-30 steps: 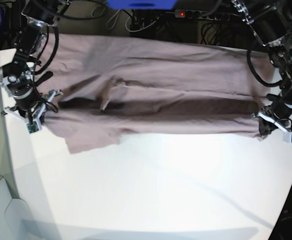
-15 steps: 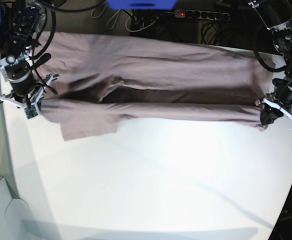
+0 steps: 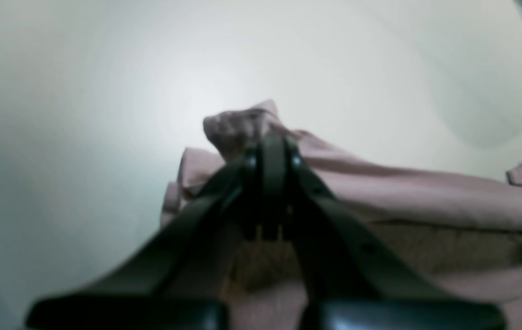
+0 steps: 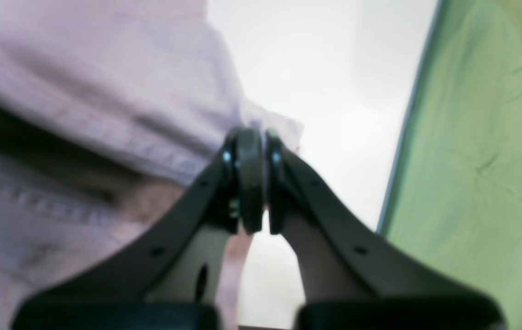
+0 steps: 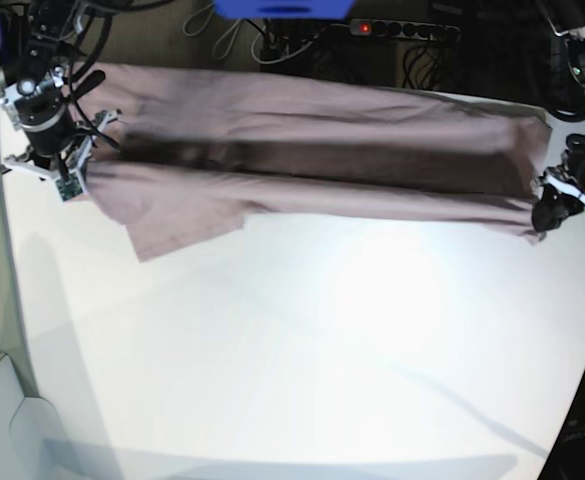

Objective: Layout the t-shirt on the table in an organized manner, then fold the t-shirt properly
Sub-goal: 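Lift the held edge with both grippers and fold it over the shirt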

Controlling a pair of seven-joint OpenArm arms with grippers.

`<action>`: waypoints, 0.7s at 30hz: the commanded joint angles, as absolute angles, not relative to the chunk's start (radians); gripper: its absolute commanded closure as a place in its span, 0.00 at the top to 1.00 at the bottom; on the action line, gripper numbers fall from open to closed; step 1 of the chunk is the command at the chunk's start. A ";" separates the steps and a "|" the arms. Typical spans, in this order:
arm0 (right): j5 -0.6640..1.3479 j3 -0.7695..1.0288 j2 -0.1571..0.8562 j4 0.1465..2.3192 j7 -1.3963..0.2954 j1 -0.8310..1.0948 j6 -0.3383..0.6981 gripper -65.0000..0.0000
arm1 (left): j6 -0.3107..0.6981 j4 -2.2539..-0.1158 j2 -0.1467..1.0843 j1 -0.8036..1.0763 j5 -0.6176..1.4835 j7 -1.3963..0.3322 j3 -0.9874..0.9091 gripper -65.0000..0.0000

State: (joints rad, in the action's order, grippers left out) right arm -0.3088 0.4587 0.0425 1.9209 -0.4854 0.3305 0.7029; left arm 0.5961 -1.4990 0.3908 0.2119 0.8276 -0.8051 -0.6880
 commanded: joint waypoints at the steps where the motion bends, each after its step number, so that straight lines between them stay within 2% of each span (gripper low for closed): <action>1: -0.305 0.466 0.056 1.940 -0.469 0.338 0.698 0.00 | 0.596 -1.517 0.426 0.220 0.858 -0.776 -0.697 0.00; 13: -0.305 0.463 0.051 1.939 -0.467 0.403 0.698 0.00 | 0.596 -1.517 0.437 0.302 0.866 -0.776 -0.697 0.00; 21: -0.303 0.463 0.050 1.934 -0.466 0.427 0.698 0.00 | 0.596 -1.506 0.493 0.346 0.863 -0.776 -0.697 0.00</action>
